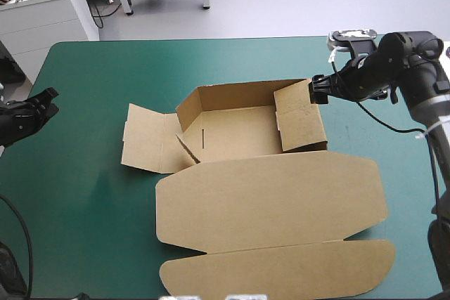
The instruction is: Fold the box
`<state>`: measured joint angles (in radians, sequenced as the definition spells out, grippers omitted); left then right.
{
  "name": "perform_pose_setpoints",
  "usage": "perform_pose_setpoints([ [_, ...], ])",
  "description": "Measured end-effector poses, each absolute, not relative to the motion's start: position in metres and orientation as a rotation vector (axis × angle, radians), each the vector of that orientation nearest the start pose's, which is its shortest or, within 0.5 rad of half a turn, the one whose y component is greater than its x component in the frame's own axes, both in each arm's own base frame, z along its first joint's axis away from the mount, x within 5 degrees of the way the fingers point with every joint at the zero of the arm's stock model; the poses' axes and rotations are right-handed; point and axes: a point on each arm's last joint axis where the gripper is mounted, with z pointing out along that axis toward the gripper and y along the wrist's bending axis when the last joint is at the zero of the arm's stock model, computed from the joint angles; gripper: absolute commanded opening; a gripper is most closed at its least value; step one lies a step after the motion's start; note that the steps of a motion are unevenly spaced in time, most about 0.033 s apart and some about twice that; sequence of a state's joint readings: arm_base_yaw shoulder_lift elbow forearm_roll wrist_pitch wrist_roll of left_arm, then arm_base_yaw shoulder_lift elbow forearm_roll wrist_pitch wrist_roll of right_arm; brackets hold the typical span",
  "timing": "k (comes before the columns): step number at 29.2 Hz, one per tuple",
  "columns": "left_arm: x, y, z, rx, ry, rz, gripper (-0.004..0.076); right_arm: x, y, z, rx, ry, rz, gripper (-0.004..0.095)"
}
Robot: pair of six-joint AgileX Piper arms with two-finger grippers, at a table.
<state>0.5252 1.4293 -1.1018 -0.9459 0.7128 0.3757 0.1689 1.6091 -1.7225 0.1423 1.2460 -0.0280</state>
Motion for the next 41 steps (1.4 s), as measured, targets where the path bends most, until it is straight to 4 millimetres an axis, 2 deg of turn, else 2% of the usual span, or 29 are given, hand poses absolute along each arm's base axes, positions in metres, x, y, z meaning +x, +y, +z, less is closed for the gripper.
perform_pose_setpoints([
  [9,0.289,0.113,0.320,-0.761,2.072,-0.572,-0.0010,0.379,0.081,0.320,-0.268,2.811,0.206,0.0890],
  [12,0.289,0.113,0.320,-0.762,2.069,-0.568,-0.0010,0.385,0.093,0.304,-0.325,2.842,0.161,0.0890],
  [17,0.289,0.113,0.320,-0.763,2.067,-0.566,-0.0010,0.389,0.113,0.286,-0.370,2.867,0.159,0.0890],
  [22,0.289,0.113,0.320,-0.763,2.067,-0.565,-0.0010,0.392,0.115,0.279,-0.350,2.879,0.161,0.0887],
  [26,0.289,0.113,0.320,-0.763,2.067,-0.565,-0.0010,0.392,0.115,0.277,-0.345,2.888,0.159,0.0837],
  [29,0.289,0.113,0.320,-0.763,2.067,-0.565,-0.0010,0.393,0.115,0.274,-0.344,2.906,0.156,0.0749],
  [31,0.289,0.113,0.320,-0.763,2.067,-0.565,-0.0010,0.394,0.115,0.269,-0.341,2.921,0.154,0.0617],
  [34,0.289,0.113,0.320,-0.764,2.066,-0.564,-0.0010,0.395,0.116,0.265,-0.336,2.933,0.153,0.0288],
  [35,0.289,0.113,0.320,-0.764,2.065,-0.563,-0.0010,0.396,0.116,0.264,-0.335,2.935,0.154,0.0116],
  [36,0.289,0.114,0.320,-0.764,2.064,-0.562,-0.0010,0.395,0.116,0.264,-0.334,2.936,0.157,0.0002],
  [41,0.290,0.114,0.320,-0.767,2.060,-0.557,-0.0010,0.396,0.114,0.264,-0.326,2.934,0.136,-0.0001],
])
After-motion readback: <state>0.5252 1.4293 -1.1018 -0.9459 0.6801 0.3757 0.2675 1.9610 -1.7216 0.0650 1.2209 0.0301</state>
